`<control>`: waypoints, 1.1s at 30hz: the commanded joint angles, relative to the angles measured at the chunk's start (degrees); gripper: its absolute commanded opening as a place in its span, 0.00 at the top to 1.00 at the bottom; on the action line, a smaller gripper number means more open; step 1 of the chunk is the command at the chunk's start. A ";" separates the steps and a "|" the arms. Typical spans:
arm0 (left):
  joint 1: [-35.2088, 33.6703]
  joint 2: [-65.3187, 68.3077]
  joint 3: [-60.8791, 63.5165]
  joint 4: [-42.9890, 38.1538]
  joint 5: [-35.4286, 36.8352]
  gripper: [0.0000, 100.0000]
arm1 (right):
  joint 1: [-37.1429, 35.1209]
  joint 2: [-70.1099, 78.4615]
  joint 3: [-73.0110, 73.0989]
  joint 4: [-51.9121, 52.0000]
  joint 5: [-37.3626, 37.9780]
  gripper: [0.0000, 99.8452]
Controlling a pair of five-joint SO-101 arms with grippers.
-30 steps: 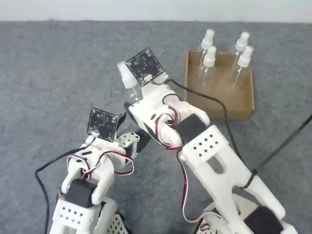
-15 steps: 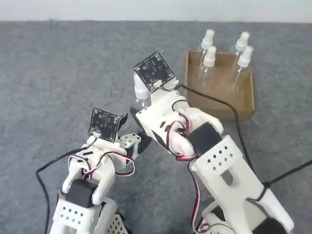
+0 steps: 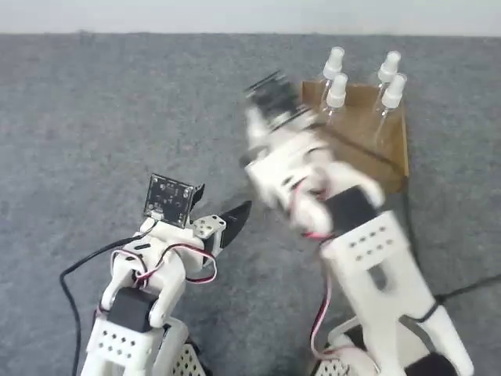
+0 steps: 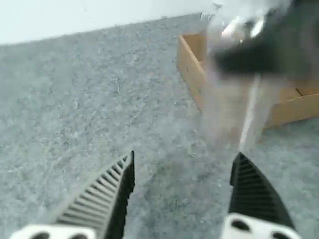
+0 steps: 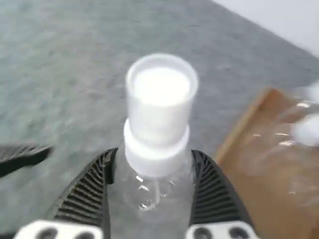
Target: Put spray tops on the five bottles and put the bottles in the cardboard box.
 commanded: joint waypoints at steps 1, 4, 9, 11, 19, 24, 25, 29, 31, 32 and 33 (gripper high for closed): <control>-0.35 -0.97 -0.57 -1.67 -0.26 0.73 | 11.30 -2.59 -4.22 -4.70 1.14 0.99; -0.35 -0.97 -0.57 -1.85 -0.26 0.79 | 16.75 -2.59 -1.58 -8.84 0.79 0.99; -0.35 -0.97 -0.48 -1.85 -0.26 0.86 | 18.51 -2.59 7.82 -20.00 0.79 0.99; -0.35 -0.97 -0.48 -1.85 -0.26 0.87 | 18.51 -2.51 12.31 -25.80 0.79 0.99; -0.35 -0.97 0.13 -2.02 -0.26 0.87 | 18.51 -2.07 23.21 -38.73 0.88 0.99; -0.35 -0.97 0.13 -2.02 -0.26 0.87 | 18.42 4.09 23.03 -40.92 0.79 0.99; -0.35 -0.97 0.13 -2.02 -0.26 0.87 | 18.51 5.58 23.12 -42.07 0.79 0.99; -0.35 -0.97 0.13 -2.02 -0.26 0.87 | 18.59 9.45 23.12 -43.82 0.79 0.99; -0.35 -0.97 0.13 -2.02 -0.26 0.87 | 18.59 10.77 23.12 -44.09 0.79 0.99; -0.35 -0.97 0.13 -2.02 -0.26 0.87 | 18.59 11.47 23.12 -44.09 0.79 0.99; -0.35 -0.97 0.13 -2.02 -0.26 0.87 | 18.59 12.00 23.21 -44.09 0.79 0.99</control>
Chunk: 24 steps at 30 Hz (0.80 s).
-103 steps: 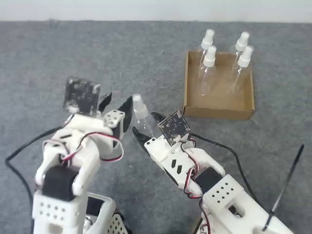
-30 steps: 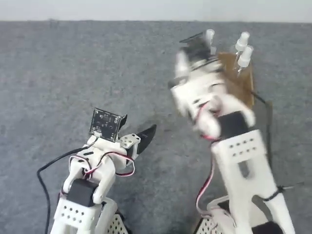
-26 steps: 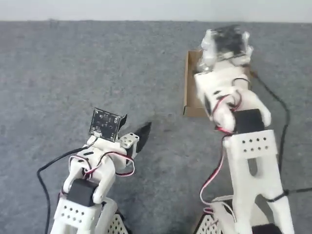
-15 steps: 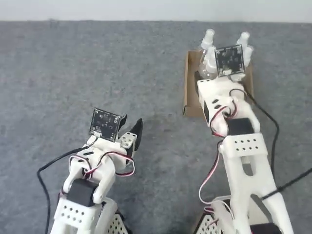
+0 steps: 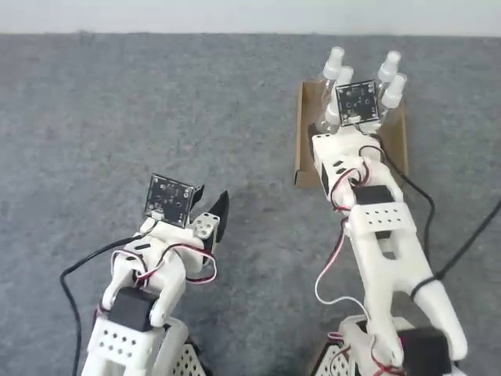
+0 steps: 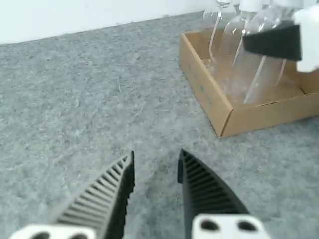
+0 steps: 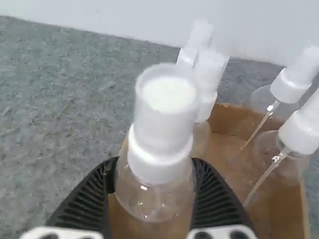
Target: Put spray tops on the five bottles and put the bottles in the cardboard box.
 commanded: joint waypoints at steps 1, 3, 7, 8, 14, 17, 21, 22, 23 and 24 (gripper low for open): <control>0.00 -0.97 -0.57 -1.67 -0.18 0.87 | 0.84 0.40 -0.62 -1.63 0.53 0.99; 0.00 -0.97 -0.57 -1.67 -0.18 0.87 | 0.84 1.36 -0.53 -1.63 0.53 0.99; 0.00 -0.97 -0.57 -1.58 -0.18 0.87 | 0.66 3.74 -0.53 -1.71 0.53 0.99; 0.00 -0.97 -0.57 -1.58 -0.18 0.87 | 0.66 4.35 -0.53 -1.71 0.53 0.99; 0.00 -0.97 -0.57 -1.58 -0.18 0.87 | 0.57 6.46 -0.53 -1.63 0.53 0.99; 0.00 -0.97 -0.57 -1.58 -0.18 0.87 | 0.57 6.55 -0.53 -1.45 0.53 0.99; 0.00 -0.97 -0.57 -1.58 -0.18 0.87 | 0.48 6.55 -0.44 -1.10 0.62 0.99; 0.00 -0.97 -0.57 -1.58 -0.18 0.87 | 0.48 6.55 -0.44 -1.01 0.62 0.99; 0.00 -0.97 -0.57 -1.58 -0.18 0.87 | 0.48 6.55 -0.44 -1.01 0.62 0.99; 0.00 -0.97 -0.57 -1.58 -0.18 0.87 | 0.48 6.55 -0.44 -1.01 0.79 0.99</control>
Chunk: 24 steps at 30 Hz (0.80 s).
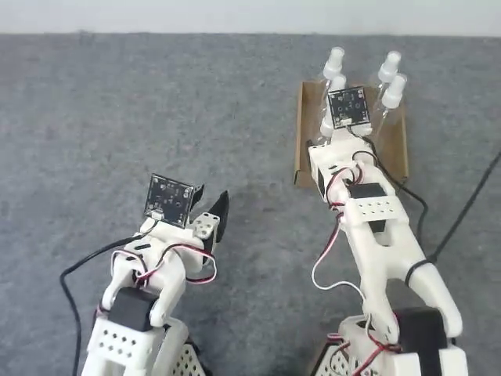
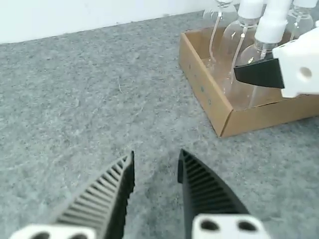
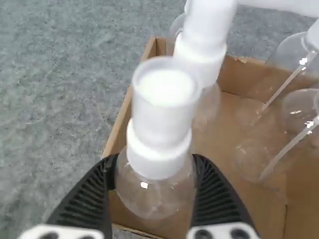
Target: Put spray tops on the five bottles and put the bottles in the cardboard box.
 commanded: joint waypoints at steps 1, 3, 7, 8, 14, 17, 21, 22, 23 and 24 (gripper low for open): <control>0.00 -0.97 -0.57 -1.58 -0.18 0.87 | 0.57 -0.48 -0.35 -1.01 0.88 0.99; 0.00 -0.97 -0.57 -1.58 -0.18 0.87 | 0.57 -0.48 -0.35 -1.01 0.88 0.99; 0.00 -0.97 -0.57 -1.58 -0.18 0.87 | 0.57 -0.66 0.53 -0.92 0.79 0.91; 0.00 -0.97 -0.57 -1.58 -0.18 0.87 | 0.48 -0.66 0.79 -0.92 0.70 0.89; 0.00 -0.97 -0.57 -1.58 -0.18 0.87 | 0.48 -1.10 1.14 -0.92 0.97 0.83; 0.00 -0.97 -0.57 -1.58 -0.18 0.87 | 0.48 -1.10 1.14 -0.92 0.97 0.83; 0.00 -0.97 -0.57 -1.58 -0.18 0.87 | 0.48 -1.10 1.14 -0.92 0.97 0.82; 0.00 -0.97 -0.57 -1.58 -0.18 0.87 | 0.48 -1.10 1.14 -0.92 0.97 0.81; 0.00 -0.97 -0.57 -1.58 -0.18 0.87 | 0.48 -1.10 1.14 -0.92 0.97 0.79; 0.00 -0.97 -0.57 -1.58 -0.18 0.87 | 0.48 -1.10 1.14 -0.92 0.97 0.76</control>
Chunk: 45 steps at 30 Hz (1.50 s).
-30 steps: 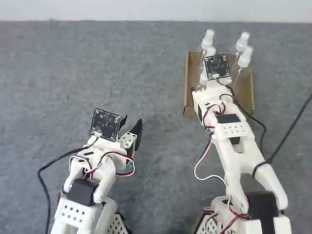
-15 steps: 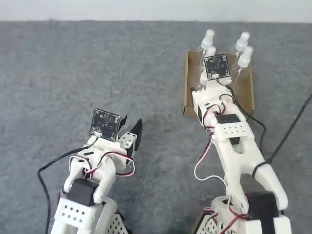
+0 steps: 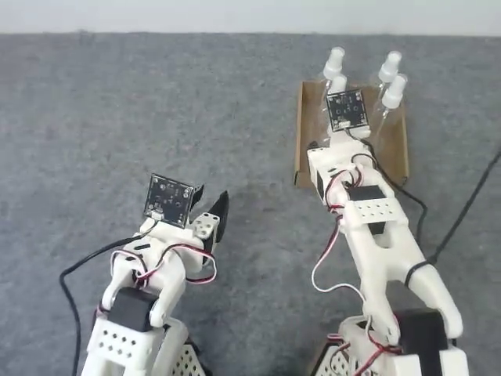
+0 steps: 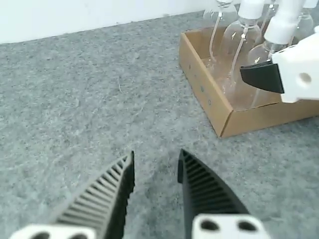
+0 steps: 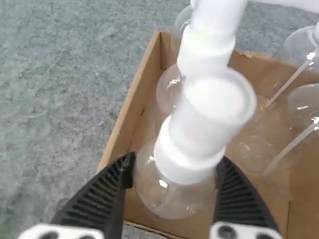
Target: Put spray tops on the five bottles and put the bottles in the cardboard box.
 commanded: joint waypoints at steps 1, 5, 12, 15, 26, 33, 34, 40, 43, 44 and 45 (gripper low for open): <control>0.00 -0.97 -0.57 -1.58 -0.18 0.87 | 0.75 -1.10 -0.09 -0.84 0.79 0.73; 0.00 -0.97 -0.57 -1.58 -0.18 0.87 | 0.75 -1.19 -0.53 0.48 0.88 0.67; 0.00 -0.97 -0.57 -1.58 -0.18 0.87 | 0.75 -2.86 -2.90 1.98 0.88 0.67; 0.00 -0.97 -0.57 -1.58 -0.18 0.87 | 0.75 -6.99 -5.01 6.73 0.88 0.67; 0.00 -0.97 -0.57 -1.58 -0.18 0.87 | 1.10 -28.35 -7.65 27.30 0.88 0.67; 0.00 -0.97 -0.57 -1.76 -0.18 0.87 | 1.19 -38.37 -1.14 38.02 0.88 0.67; 0.00 -0.97 -0.57 -2.37 -0.18 0.88 | 1.27 -40.04 1.67 38.02 0.88 0.67; 0.00 -0.97 4.35 -11.96 -0.18 0.87 | 1.27 -52.70 15.38 38.46 1.14 0.67; 0.00 -0.97 6.81 -17.14 -0.18 0.88 | 2.15 -59.12 21.80 38.55 5.01 0.67; 0.00 -0.97 7.25 -18.37 -0.18 0.88 | 2.77 -61.23 24.18 38.55 6.15 0.67; 0.00 -0.97 7.43 -19.16 -0.18 0.88 | 3.82 -63.34 26.55 38.64 7.12 0.67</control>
